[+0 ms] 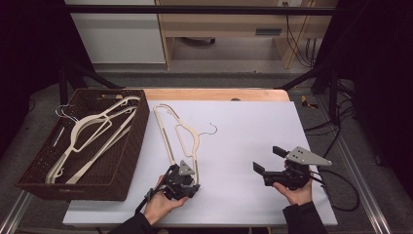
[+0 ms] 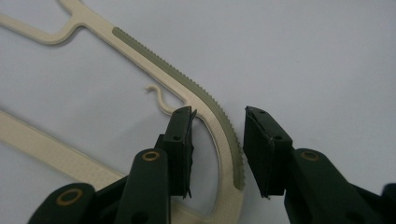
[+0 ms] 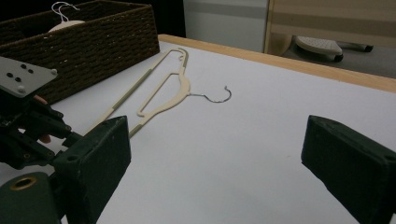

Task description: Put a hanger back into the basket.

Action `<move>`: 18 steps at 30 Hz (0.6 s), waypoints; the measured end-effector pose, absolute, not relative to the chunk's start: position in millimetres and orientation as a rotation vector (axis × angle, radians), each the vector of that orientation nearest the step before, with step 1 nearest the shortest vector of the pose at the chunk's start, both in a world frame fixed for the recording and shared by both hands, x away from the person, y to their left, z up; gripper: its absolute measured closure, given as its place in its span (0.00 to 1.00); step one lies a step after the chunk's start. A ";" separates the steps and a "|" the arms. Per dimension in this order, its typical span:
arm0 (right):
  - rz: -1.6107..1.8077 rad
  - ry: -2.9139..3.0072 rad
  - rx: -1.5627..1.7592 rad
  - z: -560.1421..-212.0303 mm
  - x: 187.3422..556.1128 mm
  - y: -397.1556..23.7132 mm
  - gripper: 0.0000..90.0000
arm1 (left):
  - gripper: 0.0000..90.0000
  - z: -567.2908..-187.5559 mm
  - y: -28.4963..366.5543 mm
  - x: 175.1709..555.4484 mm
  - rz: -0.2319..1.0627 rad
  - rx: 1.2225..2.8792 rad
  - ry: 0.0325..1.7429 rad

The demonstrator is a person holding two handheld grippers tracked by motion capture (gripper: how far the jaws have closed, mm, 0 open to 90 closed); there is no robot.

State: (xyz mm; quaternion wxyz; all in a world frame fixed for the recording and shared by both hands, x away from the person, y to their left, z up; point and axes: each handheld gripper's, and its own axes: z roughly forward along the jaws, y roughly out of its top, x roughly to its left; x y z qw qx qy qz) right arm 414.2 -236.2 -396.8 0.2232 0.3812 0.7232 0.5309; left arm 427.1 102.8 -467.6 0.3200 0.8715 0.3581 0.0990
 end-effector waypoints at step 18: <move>1.468 2.000 1.055 -397.3 414.3 -235.1 0.09 | 0.86 -461.3 134.6 408.7 0.255 2.377 0.981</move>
